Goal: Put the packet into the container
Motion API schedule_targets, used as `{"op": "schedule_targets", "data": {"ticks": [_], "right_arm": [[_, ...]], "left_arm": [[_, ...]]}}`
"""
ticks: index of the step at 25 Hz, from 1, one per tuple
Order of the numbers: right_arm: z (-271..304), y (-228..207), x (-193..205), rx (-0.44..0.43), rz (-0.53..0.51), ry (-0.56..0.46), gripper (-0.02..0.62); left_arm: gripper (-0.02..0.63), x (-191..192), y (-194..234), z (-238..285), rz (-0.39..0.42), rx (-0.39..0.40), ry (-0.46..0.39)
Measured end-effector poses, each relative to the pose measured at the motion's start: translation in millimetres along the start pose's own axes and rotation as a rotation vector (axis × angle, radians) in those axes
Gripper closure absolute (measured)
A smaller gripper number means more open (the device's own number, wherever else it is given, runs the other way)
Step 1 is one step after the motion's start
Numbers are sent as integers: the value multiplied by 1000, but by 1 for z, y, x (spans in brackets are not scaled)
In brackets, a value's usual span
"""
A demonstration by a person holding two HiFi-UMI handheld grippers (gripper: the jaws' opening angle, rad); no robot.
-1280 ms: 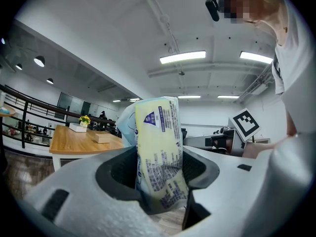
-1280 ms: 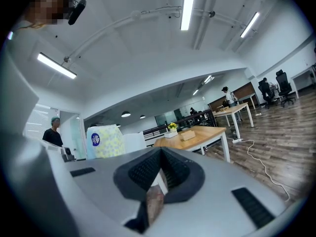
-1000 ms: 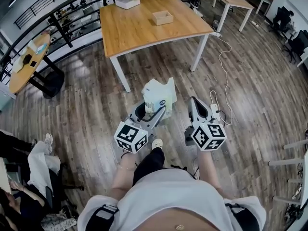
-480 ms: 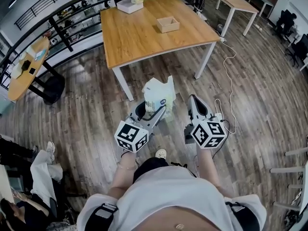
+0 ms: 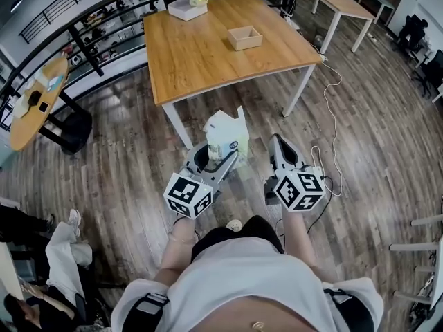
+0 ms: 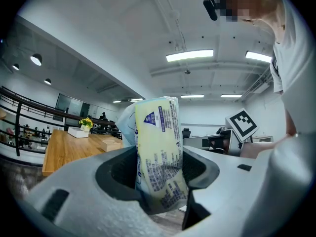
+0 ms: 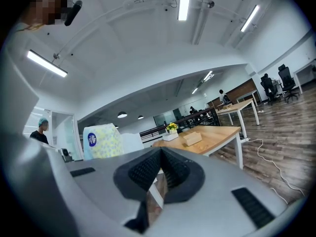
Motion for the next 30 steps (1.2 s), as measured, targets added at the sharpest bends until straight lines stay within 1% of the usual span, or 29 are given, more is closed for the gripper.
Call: {"op": "schedule_targets", "data": {"ticks": [7,14,20,25,30], "right_arm": [[1,-10,4,37,15,11,583],[25,-24,-5,29,14,1,583],[64,-45,-14,13,17,16,583],[106,-72,-27,0,5,23,583],[152,-93,-43,-23,2,49,583]], "left_arm": [[373,1,8,6,-11,4,3],[373,2,22,25,-17,-6,13],[373,2,46,58,-29,-24,20],[373,-3,70,96,-30,-35,13],[371,-12,99,133,-37,-72,13]]}}
Point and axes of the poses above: the fingertips, and each gripper's own axes: z forward along the fingers, y to its left, x out of its underside, the point moved 9 cm from there along -z, backward along the fingers, and after that the axes turned 3 degrees about -x, right-handed, at the moved point
